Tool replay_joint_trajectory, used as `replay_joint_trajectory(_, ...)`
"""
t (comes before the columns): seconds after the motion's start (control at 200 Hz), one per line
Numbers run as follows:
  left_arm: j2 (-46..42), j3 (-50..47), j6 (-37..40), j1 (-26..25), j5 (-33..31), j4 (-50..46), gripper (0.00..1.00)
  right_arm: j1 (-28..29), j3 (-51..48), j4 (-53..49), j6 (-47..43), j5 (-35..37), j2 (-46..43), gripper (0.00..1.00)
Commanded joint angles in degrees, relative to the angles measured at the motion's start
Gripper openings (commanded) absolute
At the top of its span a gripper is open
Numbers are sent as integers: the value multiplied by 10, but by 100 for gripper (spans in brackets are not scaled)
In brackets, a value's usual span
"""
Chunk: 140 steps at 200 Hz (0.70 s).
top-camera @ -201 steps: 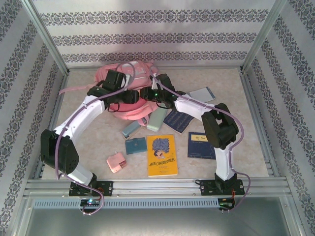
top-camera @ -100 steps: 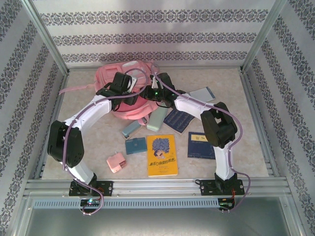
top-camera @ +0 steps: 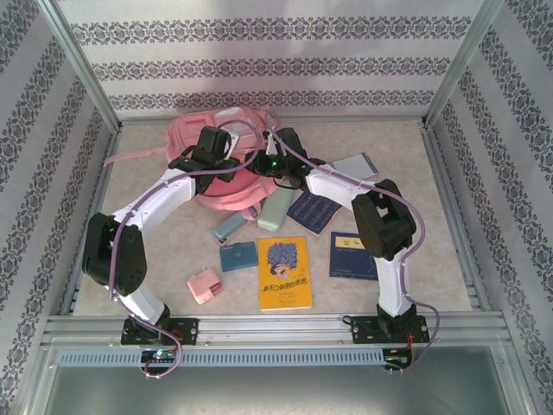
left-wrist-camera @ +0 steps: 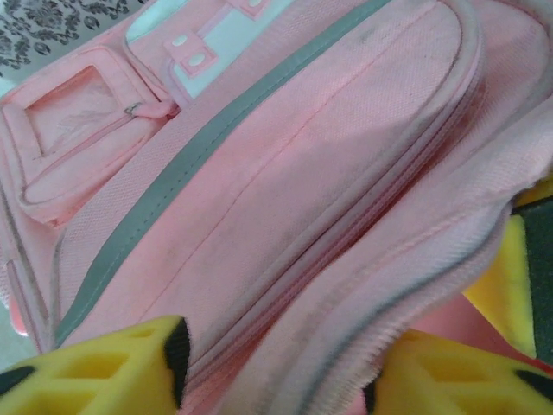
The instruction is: Pack books, pencil case, and school supplies into a backpack
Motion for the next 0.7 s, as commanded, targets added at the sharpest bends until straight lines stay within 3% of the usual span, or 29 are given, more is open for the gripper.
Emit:
replay_joint_trajectory(0.0, 34, 36, 5, -2, 13, -6, 42, -10, 10, 31, 8, 9, 3, 22)
replay_joint_trajectory(0.2, 28, 63, 2, -1, 31, -16, 0, -14, -6, 12, -14, 34, -22, 22)
replay_joint_trajectory(0.31, 12, 88, -34, 3, 31, -21, 0, -13, -15, -19, -38, 77, -54, 25)
replay_joint_trajectory(0.6, 62, 268, -174, 36, 83, -170, 0, -16, -94, -106, -97, 147, -204, 29)
replay_joint_trajectory(0.695, 72, 283, -198, 42, 118, -176, 0, -11, -121, -149, -125, 171, -249, 37)
